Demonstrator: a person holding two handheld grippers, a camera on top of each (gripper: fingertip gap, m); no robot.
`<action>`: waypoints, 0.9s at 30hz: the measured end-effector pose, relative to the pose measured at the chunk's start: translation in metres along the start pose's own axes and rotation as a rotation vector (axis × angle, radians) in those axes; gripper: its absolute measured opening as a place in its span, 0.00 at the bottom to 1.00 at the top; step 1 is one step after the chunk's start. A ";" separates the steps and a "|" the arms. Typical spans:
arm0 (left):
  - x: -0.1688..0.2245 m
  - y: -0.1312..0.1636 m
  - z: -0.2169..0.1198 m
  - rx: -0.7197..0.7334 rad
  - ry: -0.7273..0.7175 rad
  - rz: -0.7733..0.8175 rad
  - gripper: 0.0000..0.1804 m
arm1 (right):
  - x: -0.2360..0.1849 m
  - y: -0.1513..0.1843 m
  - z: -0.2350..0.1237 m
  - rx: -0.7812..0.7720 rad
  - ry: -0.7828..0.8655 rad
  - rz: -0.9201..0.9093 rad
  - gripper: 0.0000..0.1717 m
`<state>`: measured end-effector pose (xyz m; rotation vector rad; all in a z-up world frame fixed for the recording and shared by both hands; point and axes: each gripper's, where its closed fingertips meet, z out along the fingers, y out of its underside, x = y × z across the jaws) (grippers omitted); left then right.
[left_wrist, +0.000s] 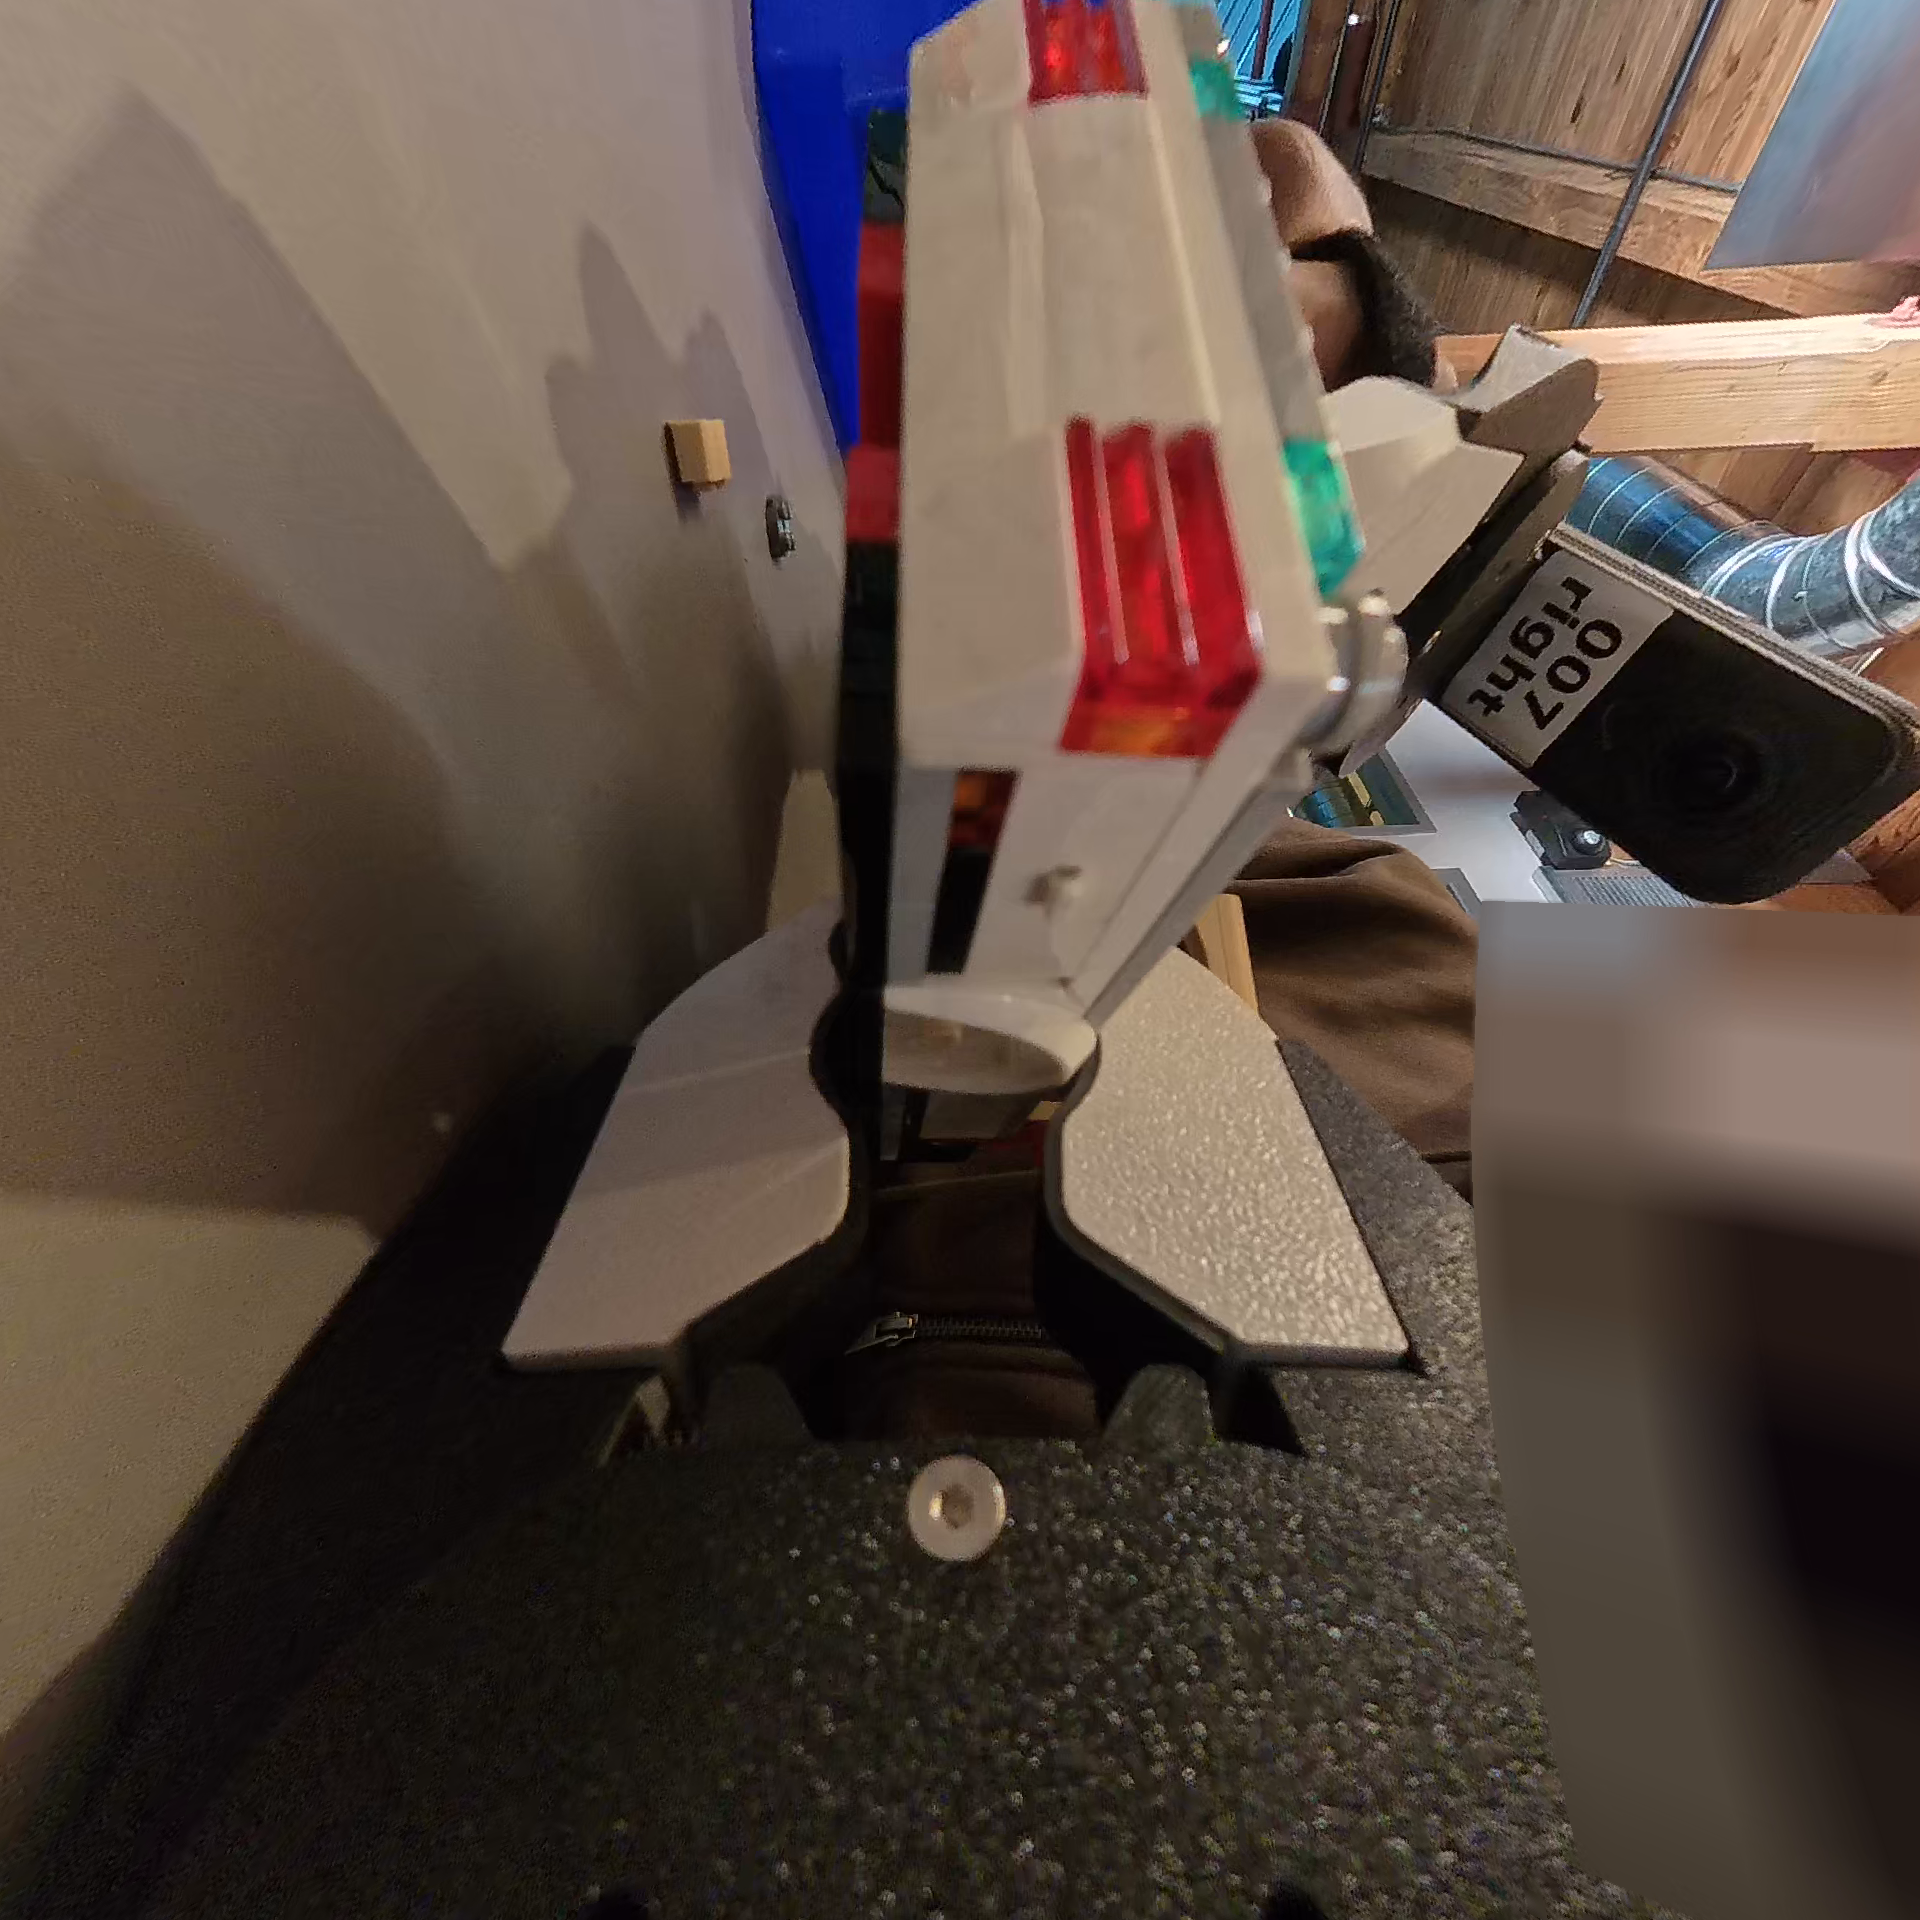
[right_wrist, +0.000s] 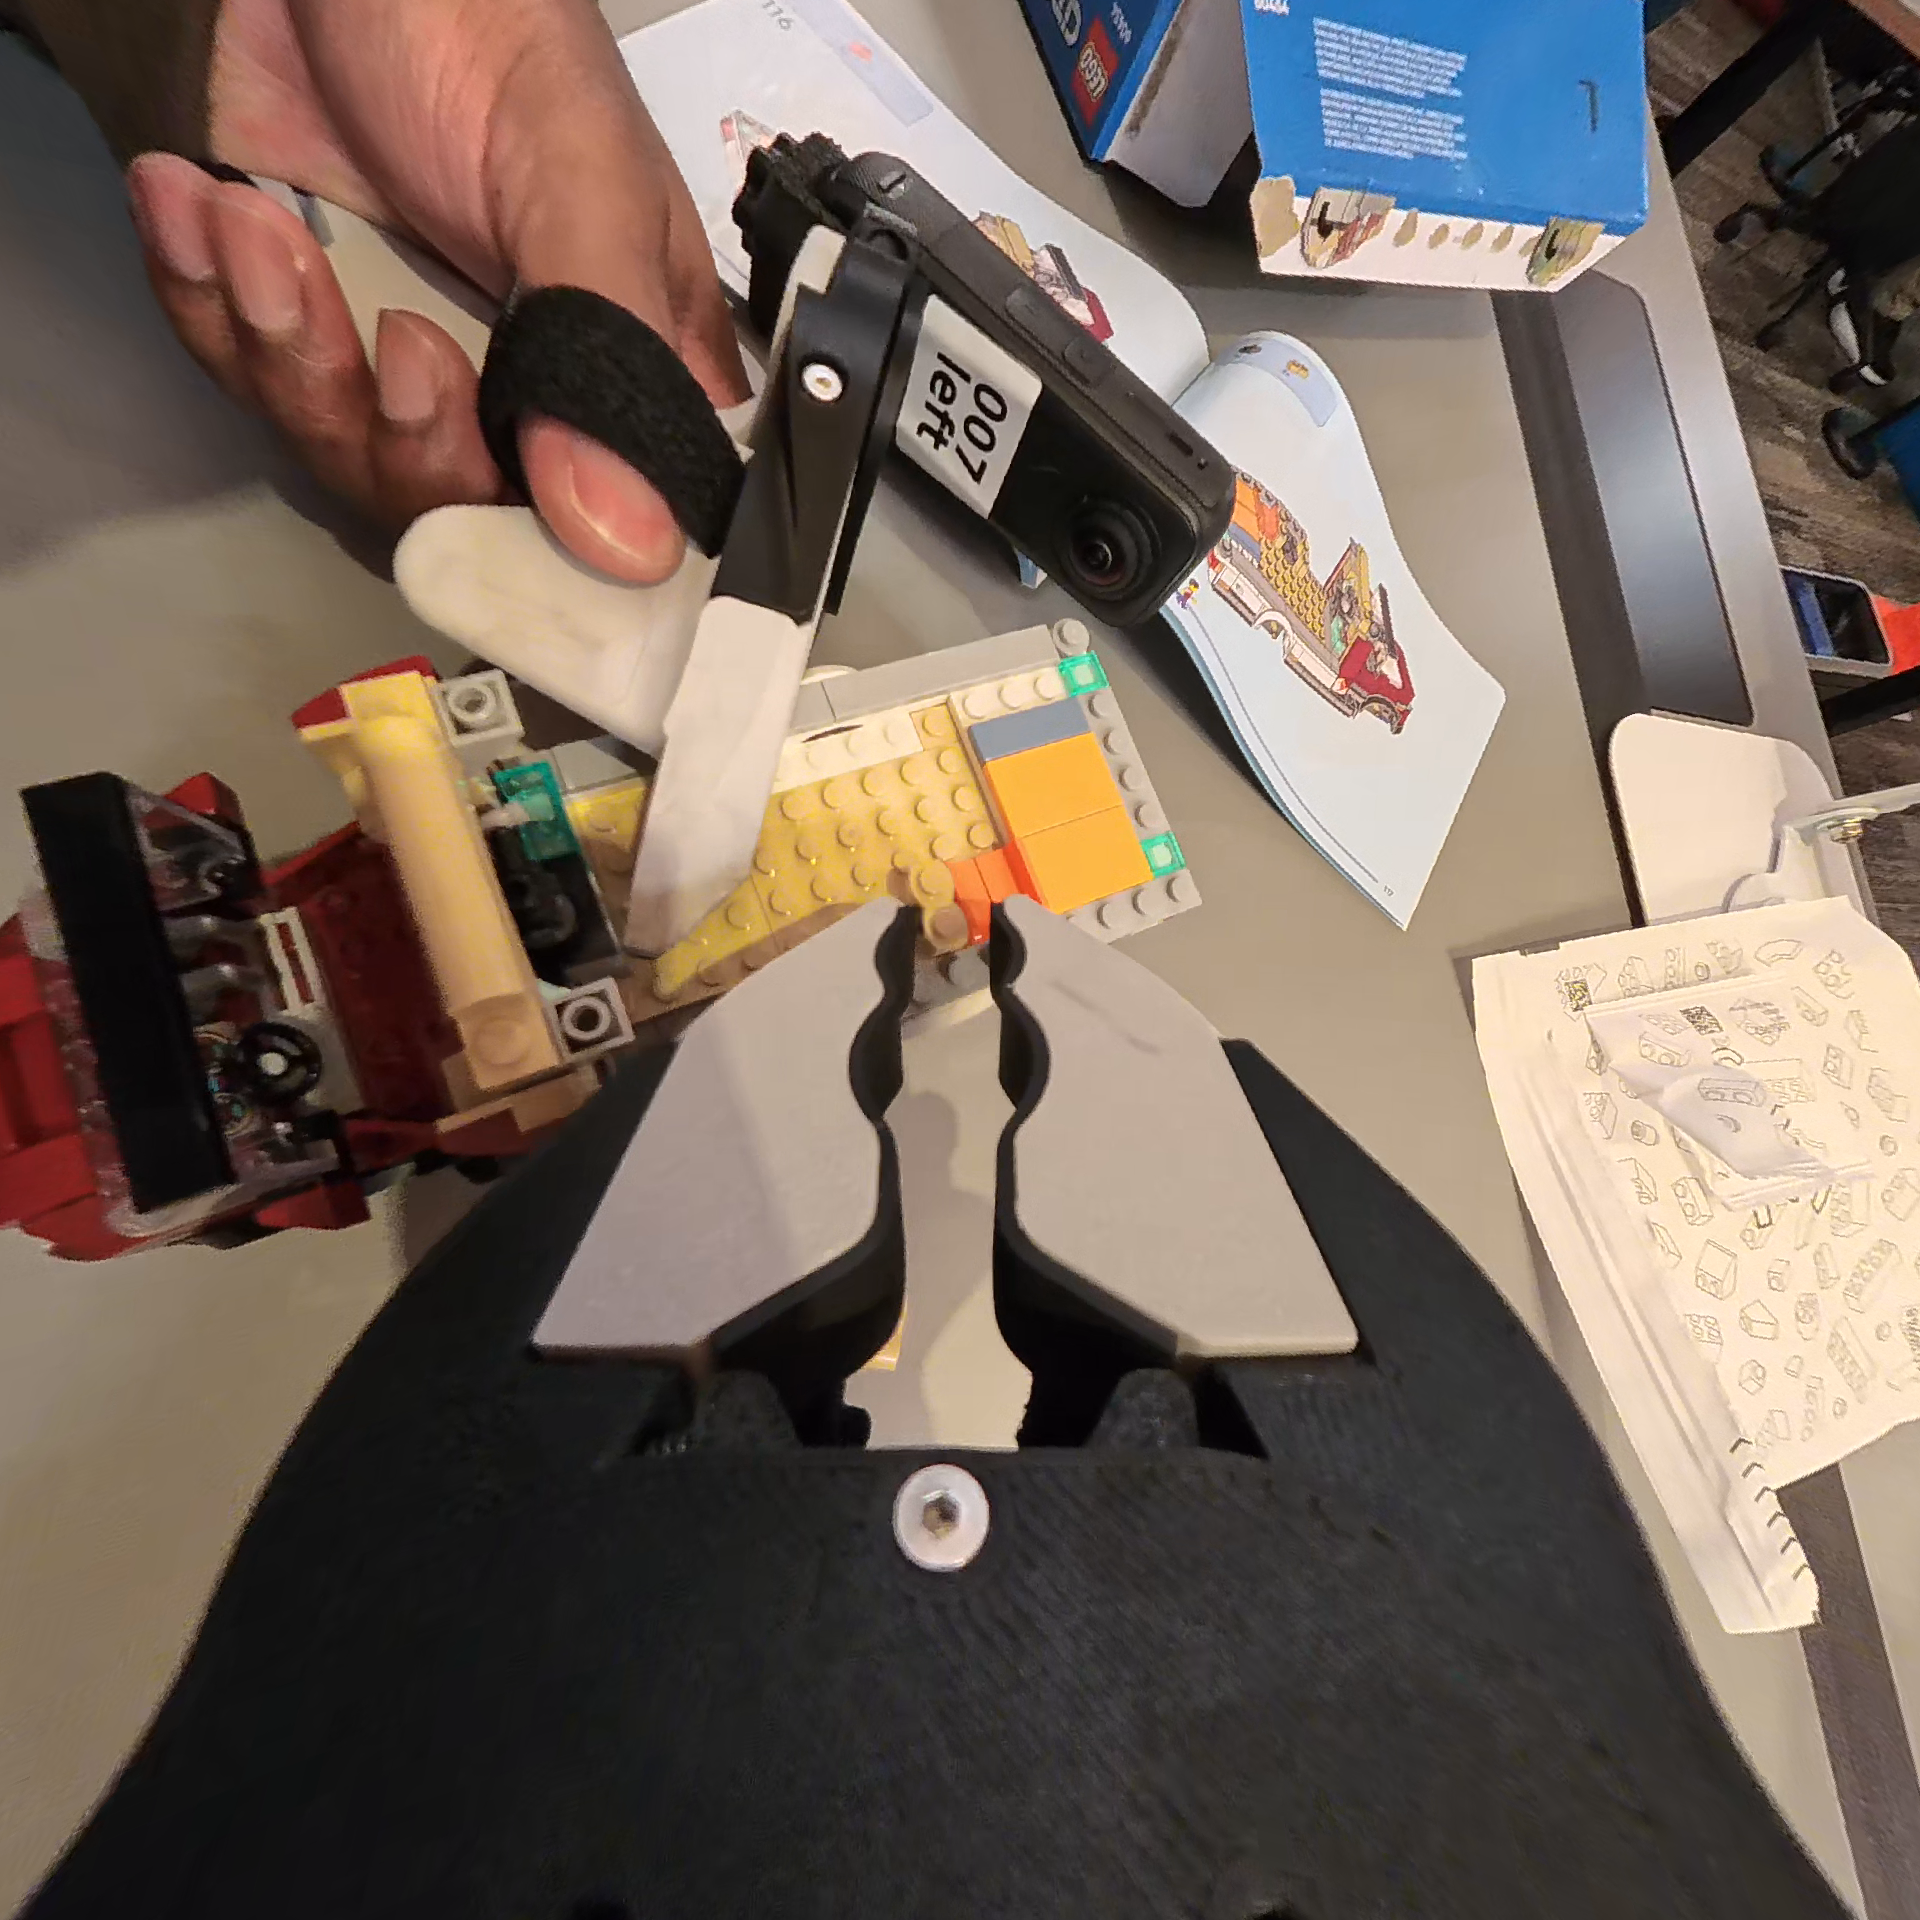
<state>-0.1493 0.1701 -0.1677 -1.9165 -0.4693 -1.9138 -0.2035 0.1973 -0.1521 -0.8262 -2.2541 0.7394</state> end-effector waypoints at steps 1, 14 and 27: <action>0.000 0.000 0.000 0.000 0.000 0.000 0.18 | 0.000 0.000 0.000 0.000 -0.001 0.002 0.08; 0.002 -0.003 -0.001 0.020 0.015 -0.008 0.18 | 0.005 0.005 -0.007 0.007 -0.026 0.150 0.12; 0.011 0.006 0.007 -0.010 0.059 0.038 0.18 | 0.002 0.007 -0.018 0.199 -0.350 0.915 0.32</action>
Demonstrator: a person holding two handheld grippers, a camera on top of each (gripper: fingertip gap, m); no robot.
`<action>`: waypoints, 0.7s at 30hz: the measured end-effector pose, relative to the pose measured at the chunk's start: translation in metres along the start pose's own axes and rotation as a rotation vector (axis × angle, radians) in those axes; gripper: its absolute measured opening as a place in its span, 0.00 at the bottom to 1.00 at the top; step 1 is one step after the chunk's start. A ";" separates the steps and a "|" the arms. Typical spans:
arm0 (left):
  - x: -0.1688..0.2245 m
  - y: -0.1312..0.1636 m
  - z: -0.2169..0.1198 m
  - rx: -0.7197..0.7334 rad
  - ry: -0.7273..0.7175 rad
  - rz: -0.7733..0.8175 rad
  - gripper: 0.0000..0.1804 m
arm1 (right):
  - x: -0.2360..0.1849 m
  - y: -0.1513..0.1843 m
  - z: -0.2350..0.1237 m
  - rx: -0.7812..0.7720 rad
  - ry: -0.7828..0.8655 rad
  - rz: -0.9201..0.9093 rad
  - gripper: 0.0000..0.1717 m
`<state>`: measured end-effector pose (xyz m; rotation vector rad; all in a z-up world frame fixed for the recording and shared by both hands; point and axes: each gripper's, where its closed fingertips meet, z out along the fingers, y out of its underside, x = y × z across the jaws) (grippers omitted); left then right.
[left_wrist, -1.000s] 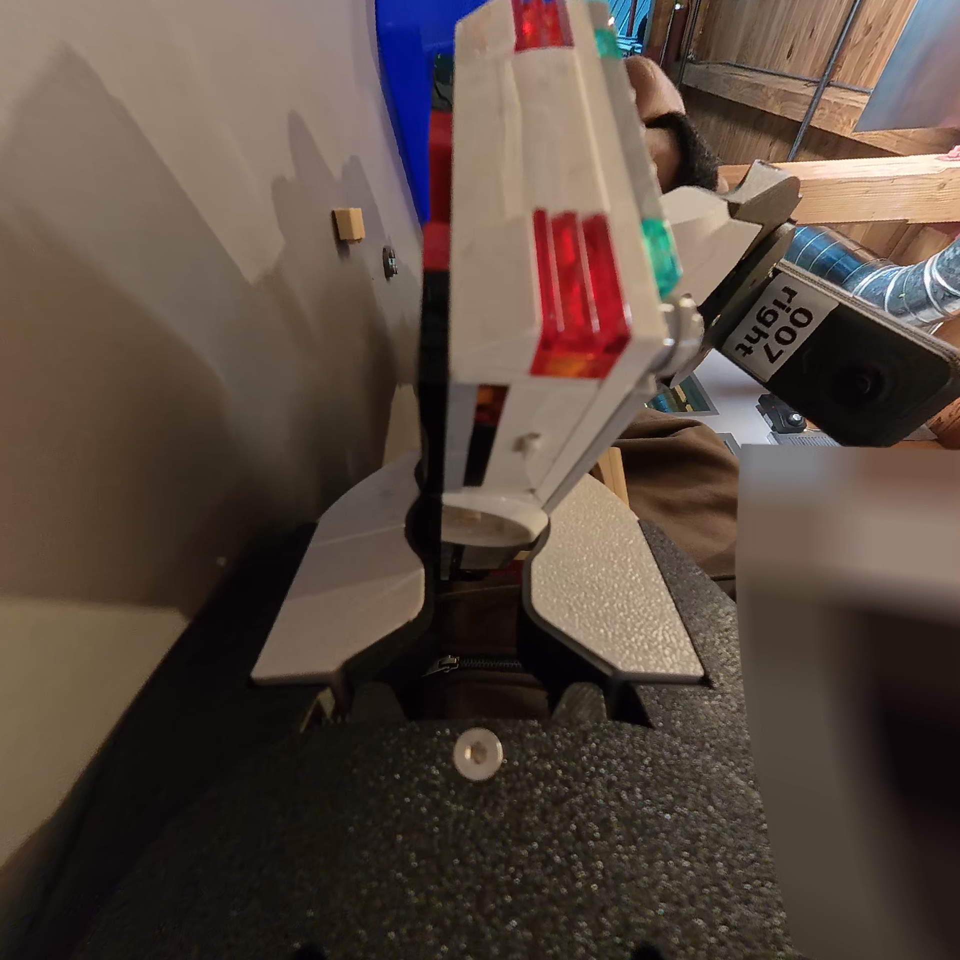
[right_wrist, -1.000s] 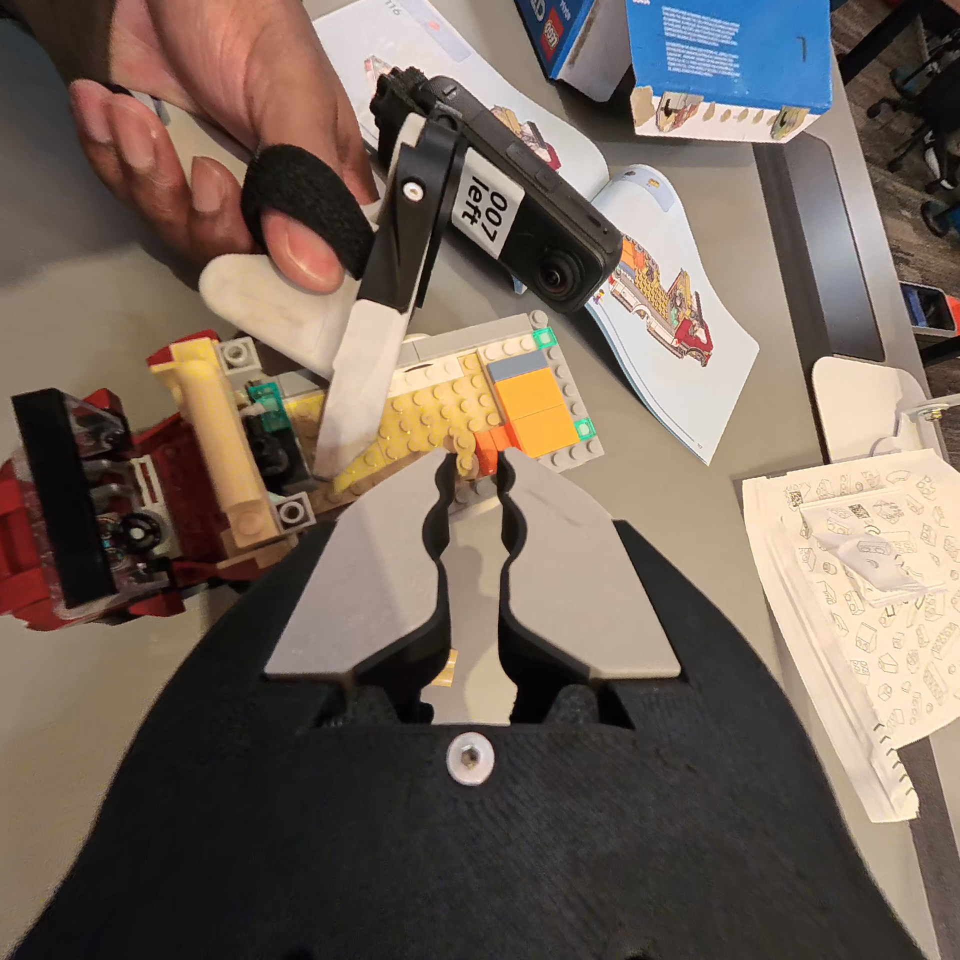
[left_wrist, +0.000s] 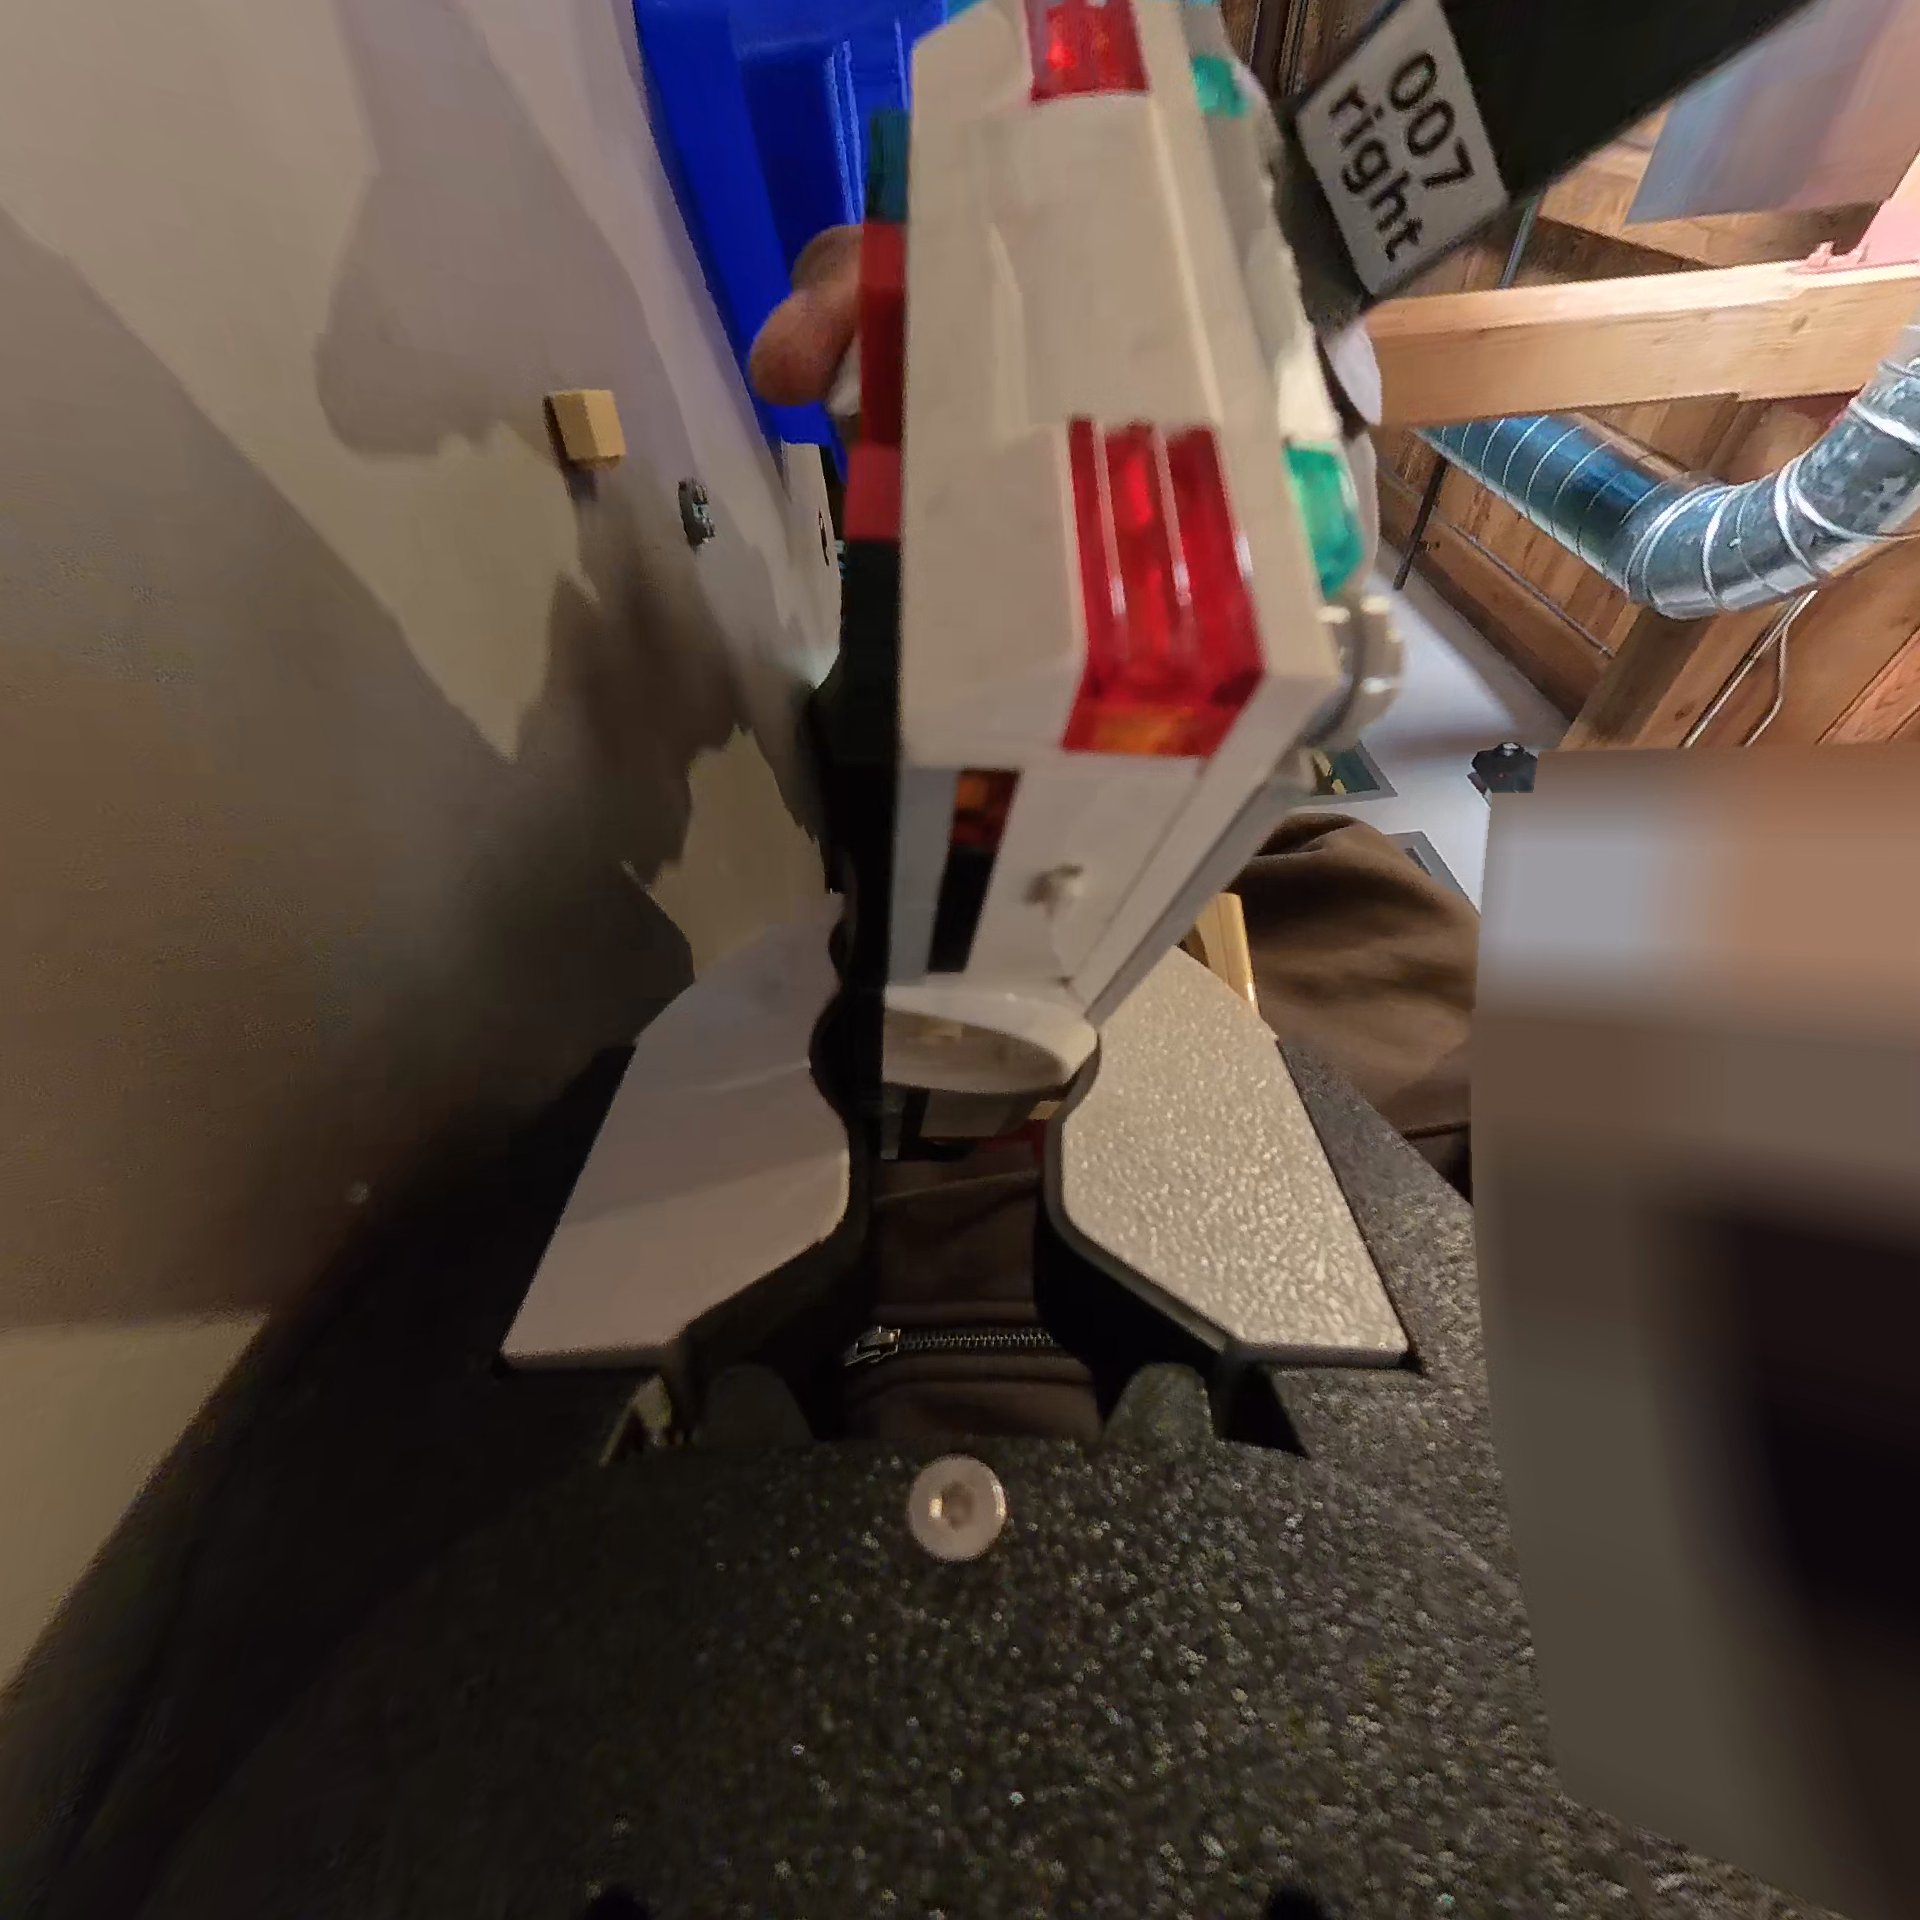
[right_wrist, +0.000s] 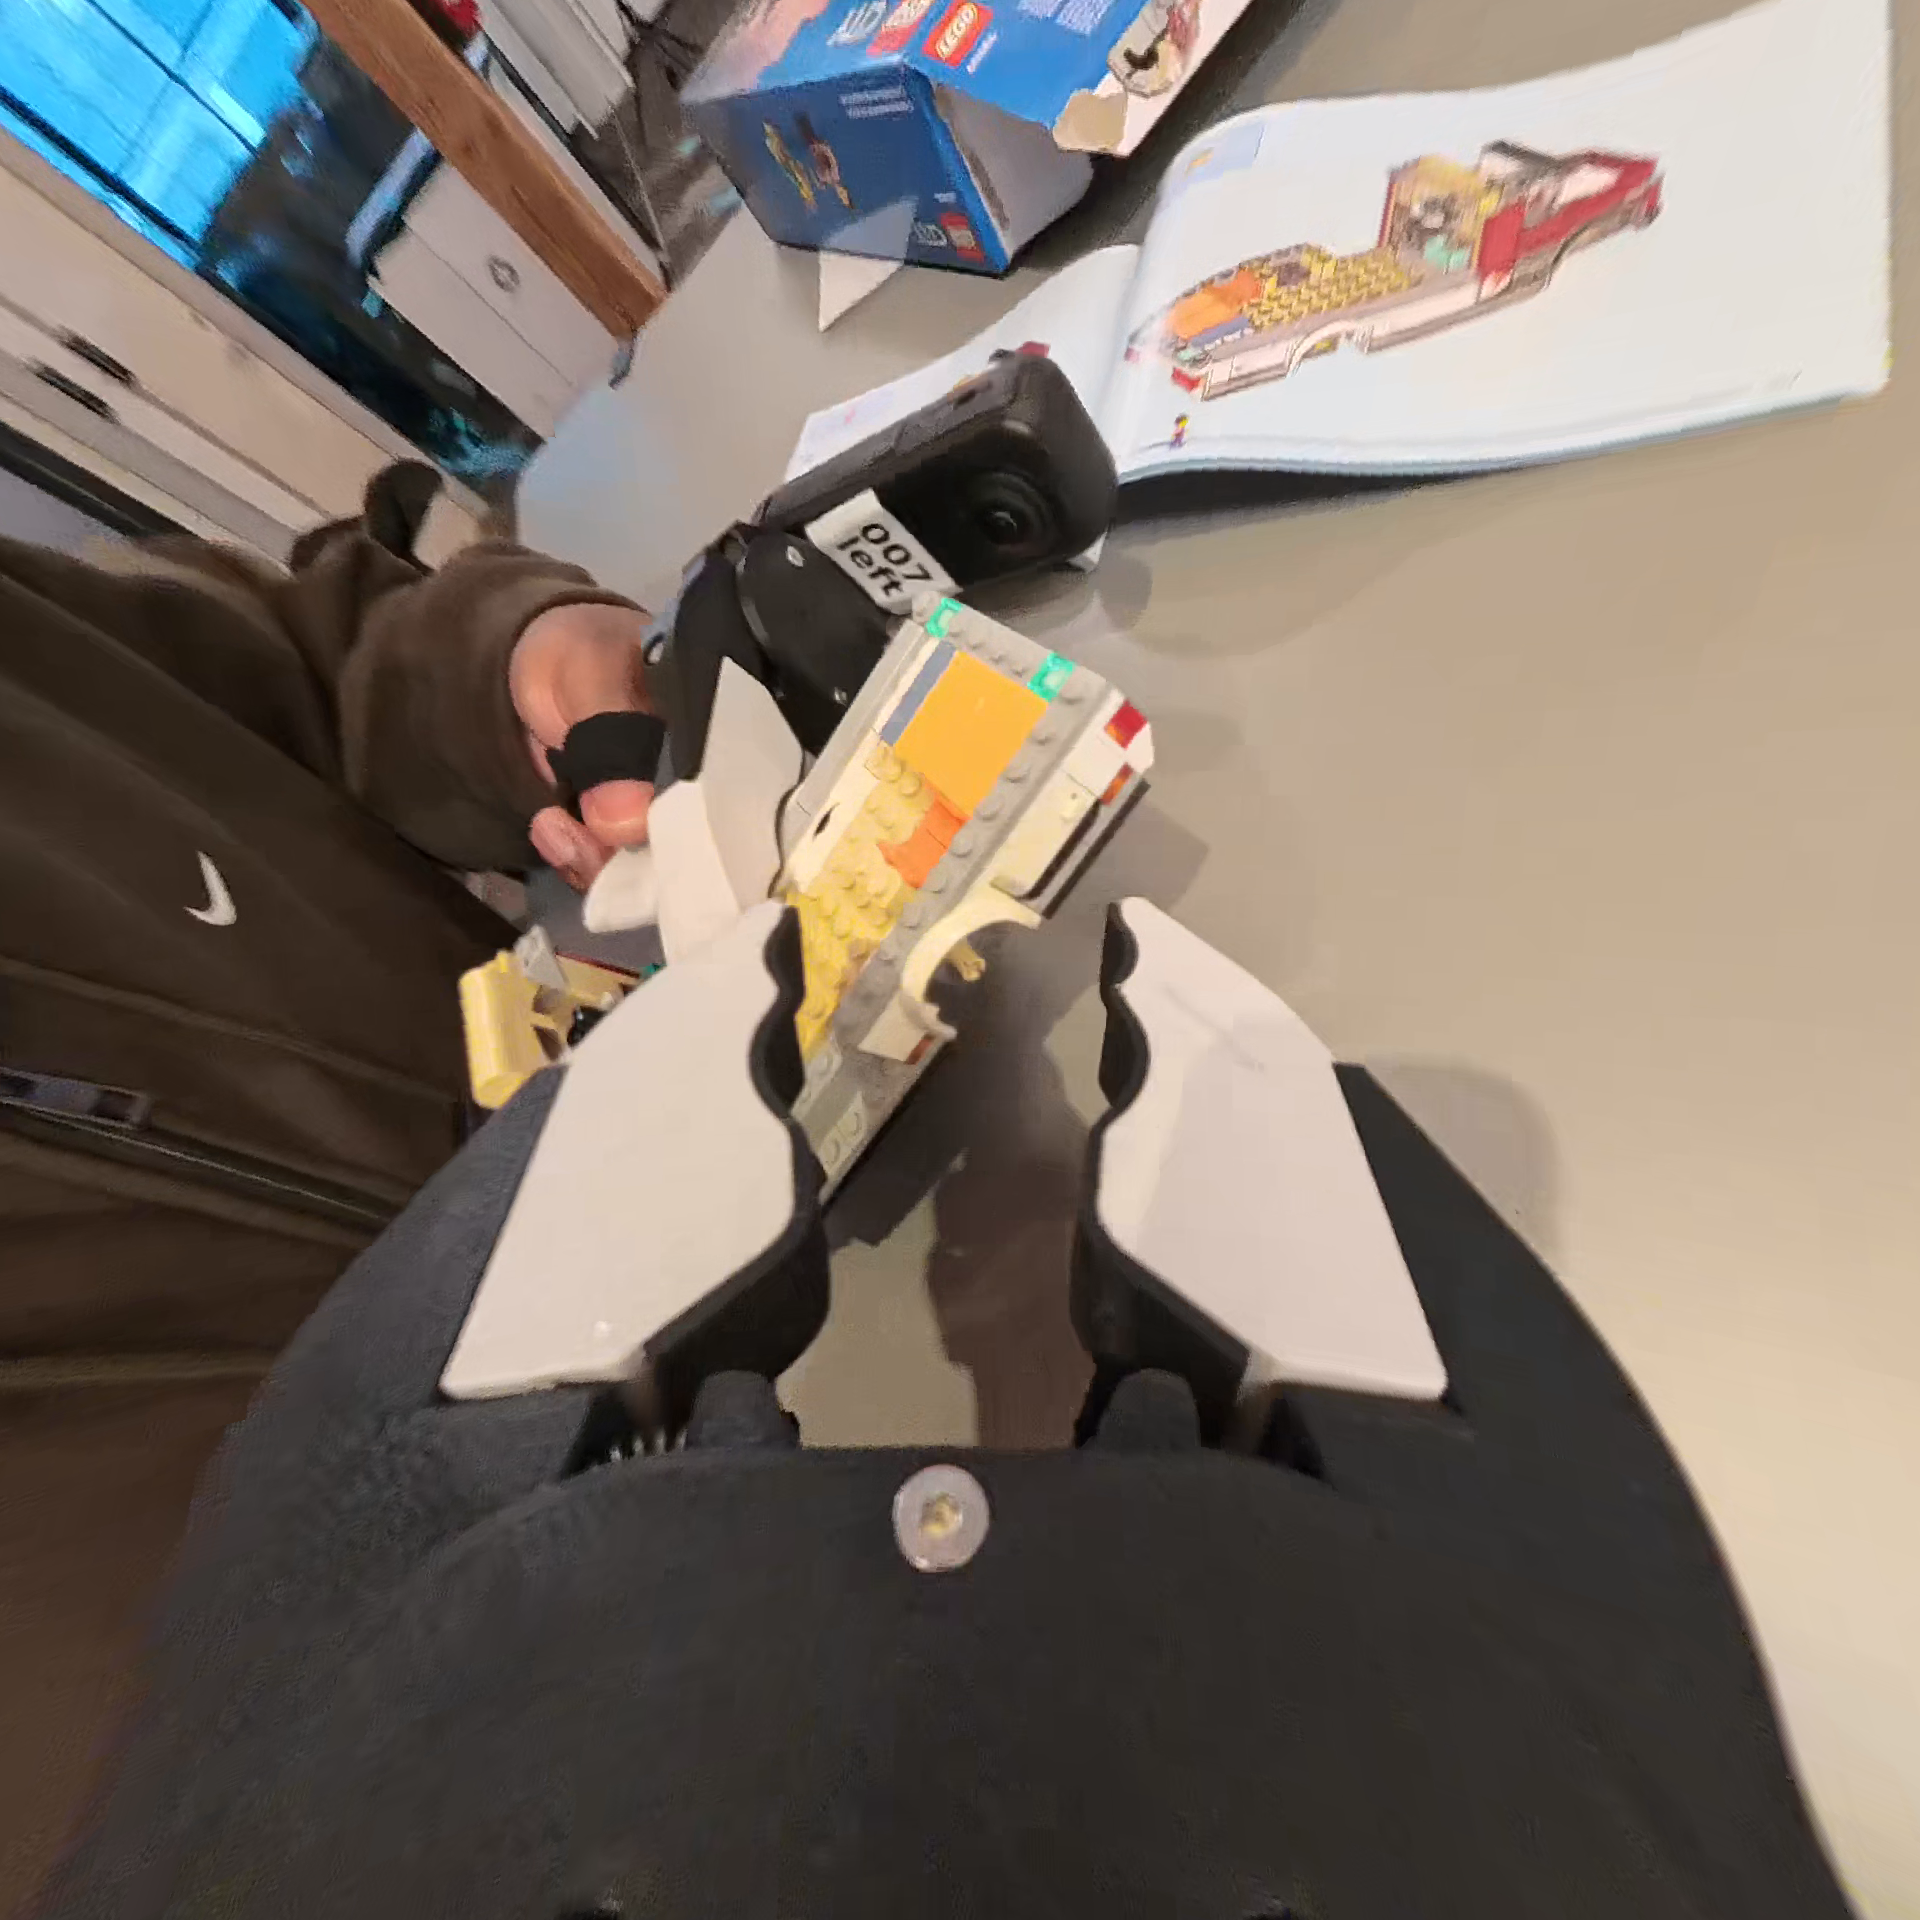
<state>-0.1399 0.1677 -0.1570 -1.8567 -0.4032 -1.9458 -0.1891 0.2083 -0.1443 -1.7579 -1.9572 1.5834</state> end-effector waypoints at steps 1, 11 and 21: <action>0.000 0.001 0.001 -0.004 -0.004 0.007 0.18 | -0.001 0.001 0.001 0.015 -0.025 0.043 0.33; -0.007 0.002 0.003 -0.011 -0.074 0.037 0.18 | -0.007 0.008 0.011 0.056 -0.160 0.225 0.36; -0.010 0.005 0.004 -0.026 -0.091 0.053 0.18 | -0.007 0.009 0.016 0.064 -0.199 0.282 0.34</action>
